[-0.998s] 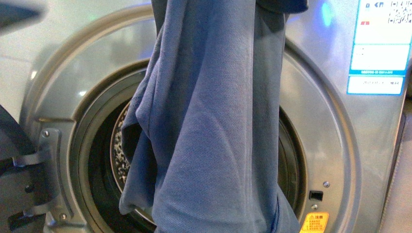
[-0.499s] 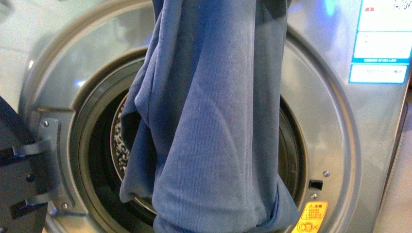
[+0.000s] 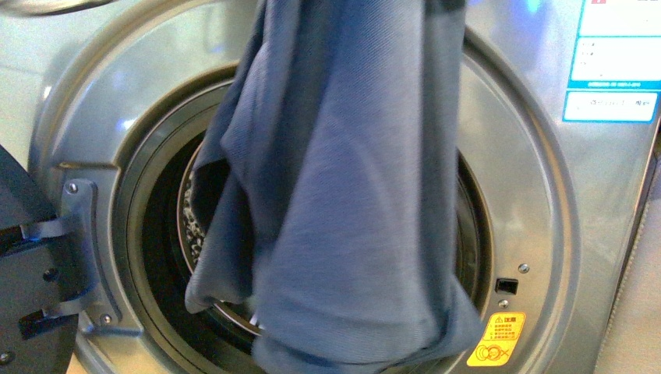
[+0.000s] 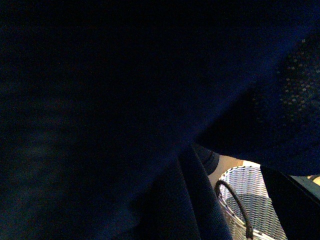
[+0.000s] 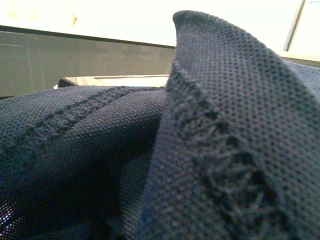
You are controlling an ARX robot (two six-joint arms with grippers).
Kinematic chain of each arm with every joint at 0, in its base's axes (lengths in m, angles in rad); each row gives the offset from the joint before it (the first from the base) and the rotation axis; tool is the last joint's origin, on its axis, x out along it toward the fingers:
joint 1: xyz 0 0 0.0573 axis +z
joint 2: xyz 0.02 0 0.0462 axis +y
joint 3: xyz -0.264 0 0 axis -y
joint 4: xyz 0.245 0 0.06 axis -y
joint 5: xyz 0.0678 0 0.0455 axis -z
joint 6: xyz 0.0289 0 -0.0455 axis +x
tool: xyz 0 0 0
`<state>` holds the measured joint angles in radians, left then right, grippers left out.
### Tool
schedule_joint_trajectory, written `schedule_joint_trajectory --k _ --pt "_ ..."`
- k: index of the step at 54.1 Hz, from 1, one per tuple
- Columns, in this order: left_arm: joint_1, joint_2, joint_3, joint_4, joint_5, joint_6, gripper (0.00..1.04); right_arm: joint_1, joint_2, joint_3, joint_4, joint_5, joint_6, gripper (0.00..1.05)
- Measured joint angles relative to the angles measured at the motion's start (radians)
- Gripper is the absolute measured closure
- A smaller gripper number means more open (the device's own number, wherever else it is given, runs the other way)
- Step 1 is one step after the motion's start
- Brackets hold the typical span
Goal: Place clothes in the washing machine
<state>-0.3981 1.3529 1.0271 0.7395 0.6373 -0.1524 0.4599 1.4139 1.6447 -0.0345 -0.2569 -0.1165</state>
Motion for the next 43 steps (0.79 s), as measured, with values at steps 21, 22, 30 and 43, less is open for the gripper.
schedule_joint_trajectory --k 21,22,30,43 --pt "-0.097 0.094 0.082 0.074 -0.323 0.048 0.07 -0.002 0.000 0.004 0.000 0.001 0.000 0.91" --pt "-0.099 0.097 0.085 0.075 -0.335 0.048 0.07 -0.002 0.000 0.004 0.000 0.001 0.000 0.91" --pt "-0.117 0.125 0.119 0.082 -0.466 0.061 0.07 -0.002 0.000 0.006 0.001 0.001 0.000 0.91" --pt "-0.168 0.151 0.153 0.066 -0.637 0.073 0.07 -0.002 0.000 0.008 0.002 0.002 0.000 0.91"
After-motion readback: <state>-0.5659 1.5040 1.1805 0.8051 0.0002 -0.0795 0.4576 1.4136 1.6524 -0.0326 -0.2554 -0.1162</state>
